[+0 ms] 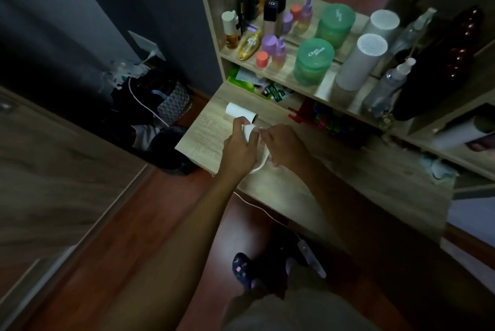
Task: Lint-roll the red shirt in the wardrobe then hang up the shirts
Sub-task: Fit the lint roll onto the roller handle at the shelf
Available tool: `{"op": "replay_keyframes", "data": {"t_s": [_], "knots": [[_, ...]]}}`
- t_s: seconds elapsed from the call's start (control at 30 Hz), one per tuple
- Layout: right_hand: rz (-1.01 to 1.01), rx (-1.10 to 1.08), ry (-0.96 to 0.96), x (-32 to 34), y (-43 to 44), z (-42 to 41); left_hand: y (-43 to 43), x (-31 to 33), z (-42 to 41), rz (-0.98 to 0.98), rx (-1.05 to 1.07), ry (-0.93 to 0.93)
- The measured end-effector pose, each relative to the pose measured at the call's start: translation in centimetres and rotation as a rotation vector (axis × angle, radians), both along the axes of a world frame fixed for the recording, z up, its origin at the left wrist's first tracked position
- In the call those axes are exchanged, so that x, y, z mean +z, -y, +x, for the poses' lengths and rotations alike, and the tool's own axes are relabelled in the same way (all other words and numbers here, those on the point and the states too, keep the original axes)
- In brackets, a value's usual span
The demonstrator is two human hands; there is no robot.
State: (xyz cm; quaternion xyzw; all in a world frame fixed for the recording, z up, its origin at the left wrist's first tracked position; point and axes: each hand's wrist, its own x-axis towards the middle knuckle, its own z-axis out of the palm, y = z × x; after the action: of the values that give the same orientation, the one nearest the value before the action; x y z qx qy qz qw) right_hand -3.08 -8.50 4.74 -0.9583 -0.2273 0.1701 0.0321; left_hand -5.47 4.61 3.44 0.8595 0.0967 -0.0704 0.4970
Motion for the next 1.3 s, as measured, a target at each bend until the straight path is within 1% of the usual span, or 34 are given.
{"op": "replay_keyframes", "data": {"t_s": [0.1, 0.27, 0.37, 0.53, 0.6, 0.67, 0.73, 0.77, 0.8, 0.87, 1.0, 1.13, 1.2, 1.3], "knots": [[0.057, -0.088, -0.003, 0.3, -1.5, -0.9, -1.6, 0.4, -0.6, 0.023, -0.035, 0.029], [0.06, -0.144, 0.009, 1.2, -2.4, -2.1, -2.7, 0.4, -0.8, 0.01, -0.092, 0.038], [0.108, -0.195, -0.001, 1.8, -1.5, -1.7, -1.7, 0.5, -0.3, -0.011, -0.084, 0.035], [0.112, -0.23, -0.015, 1.8, 1.6, -0.3, 1.4, 0.6, 1.5, -0.027, -0.127, 0.043], [0.101, -0.257, -0.052, 1.6, 3.0, 0.3, 2.7, 0.3, 2.3, -0.022, -0.136, 0.032], [0.084, -0.226, -0.099, 0.9, 4.0, 0.9, 3.8, -0.1, 3.0, -0.013, -0.137, 0.027], [0.14, -0.258, -0.138, 0.7, 4.6, 1.7, 4.5, -0.4, 3.5, -0.014, -0.118, 0.018], [0.109, -0.265, -0.167, 0.9, 4.7, 2.0, 4.8, -0.5, 3.6, -0.014, -0.103, 0.012], [0.134, -0.312, -0.205, 1.2, 4.8, 2.1, 4.9, -0.6, 3.7, -0.006, -0.087, 0.008], [0.241, -0.413, -0.256, 0.8, 5.0, 2.4, 5.0, -0.9, 3.7, 0.015, -0.048, -0.006], [0.341, -0.474, -0.304, -0.5, 4.3, 2.9, 4.3, -1.8, 3.5, 0.008, 0.021, -0.011], [0.299, -0.366, -0.266, -1.6, 3.3, 3.4, 3.4, -2.6, 3.7, -0.001, 0.078, -0.022], [0.276, -0.376, -0.26, -2.2, 2.8, 3.5, 2.9, -3.3, 3.9, -0.019, 0.08, -0.019], [0.326, -0.407, -0.258, -3.2, 2.4, 3.6, 2.5, -4.2, 4.2, -0.048, 0.055, -0.015]]}}
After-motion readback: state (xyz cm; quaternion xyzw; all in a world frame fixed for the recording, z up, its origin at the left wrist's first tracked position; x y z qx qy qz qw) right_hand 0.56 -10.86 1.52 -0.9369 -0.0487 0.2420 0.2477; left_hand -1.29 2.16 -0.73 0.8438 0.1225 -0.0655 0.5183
